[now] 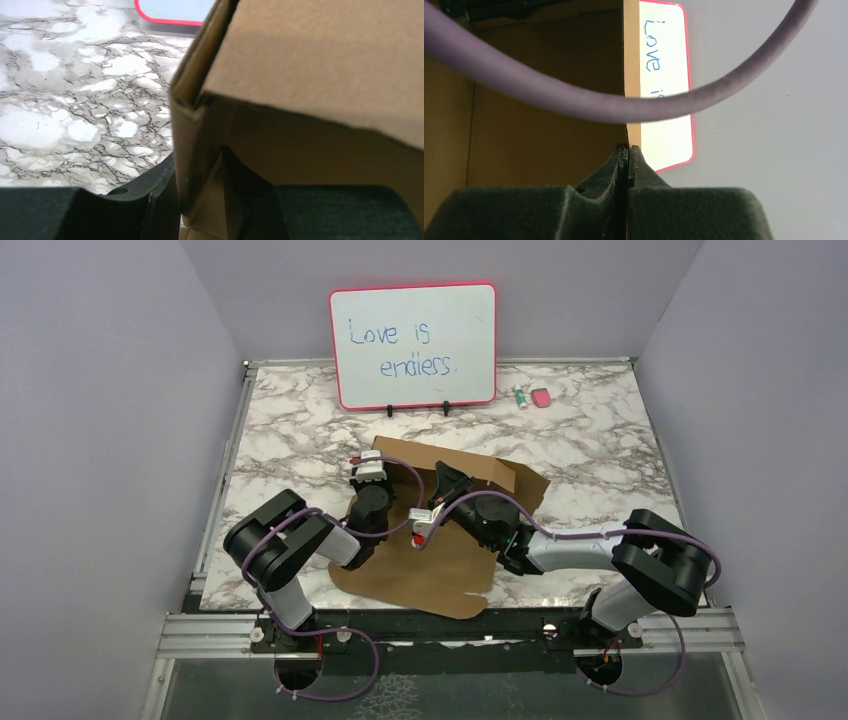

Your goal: Fold the paper box

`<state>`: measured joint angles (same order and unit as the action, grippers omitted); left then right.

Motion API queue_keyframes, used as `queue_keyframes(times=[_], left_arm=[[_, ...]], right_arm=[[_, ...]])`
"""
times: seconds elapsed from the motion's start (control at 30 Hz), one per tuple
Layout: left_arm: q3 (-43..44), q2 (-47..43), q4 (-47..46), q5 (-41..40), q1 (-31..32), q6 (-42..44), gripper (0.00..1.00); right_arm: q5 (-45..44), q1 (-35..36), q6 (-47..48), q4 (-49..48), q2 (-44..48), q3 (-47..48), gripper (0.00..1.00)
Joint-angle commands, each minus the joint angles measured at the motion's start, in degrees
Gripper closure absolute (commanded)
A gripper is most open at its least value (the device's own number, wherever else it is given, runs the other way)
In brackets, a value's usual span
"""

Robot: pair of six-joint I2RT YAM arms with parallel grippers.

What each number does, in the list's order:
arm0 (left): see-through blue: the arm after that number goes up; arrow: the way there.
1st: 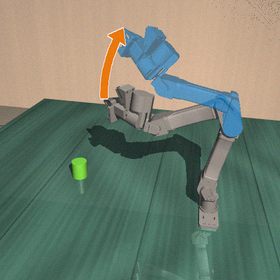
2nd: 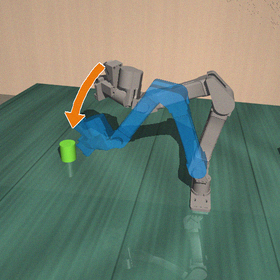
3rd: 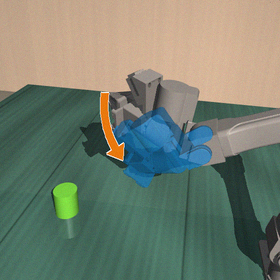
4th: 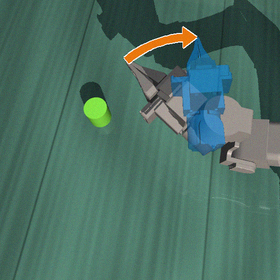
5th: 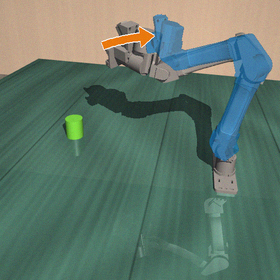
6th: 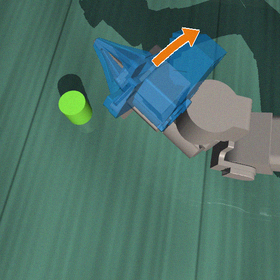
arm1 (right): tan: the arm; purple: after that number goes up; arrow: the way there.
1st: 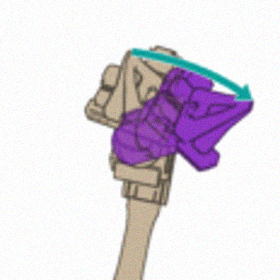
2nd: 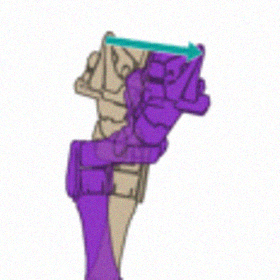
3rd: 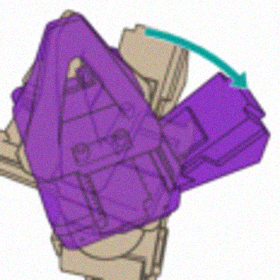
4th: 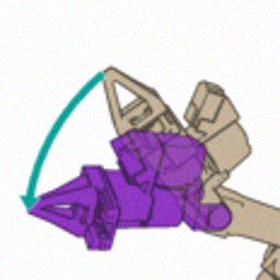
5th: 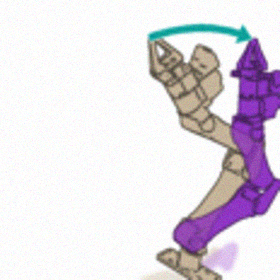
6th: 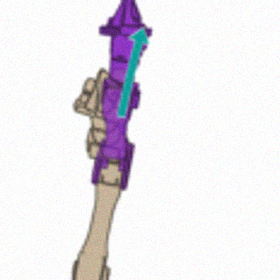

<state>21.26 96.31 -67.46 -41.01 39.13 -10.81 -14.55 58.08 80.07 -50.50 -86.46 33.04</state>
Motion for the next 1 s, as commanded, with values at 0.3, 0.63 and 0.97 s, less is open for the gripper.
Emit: queue_keyframes(times=[0.3, 0.63, 0.97], left_arm=[[7.12, 3.5, 1.32, -16.12, 0.68, -7.54, 0.61], [8.56, 5.73, 7.39, -12.93, 1.06, -14.3, 0.57], [3.88, 2.01, 7.6, -8.37, 1.14, -12.11, 0.53]], right_arm=[[1.77, 0.45, -3.3, 4.11, 0.92, -1.68, 0.96], [0.73, 0.45, -4.83, 2.34, -2.28, -0.18, 0.96], [-2.04, 0.45, -5.85, 3.37, 0.7, 1.61, 0.76]])
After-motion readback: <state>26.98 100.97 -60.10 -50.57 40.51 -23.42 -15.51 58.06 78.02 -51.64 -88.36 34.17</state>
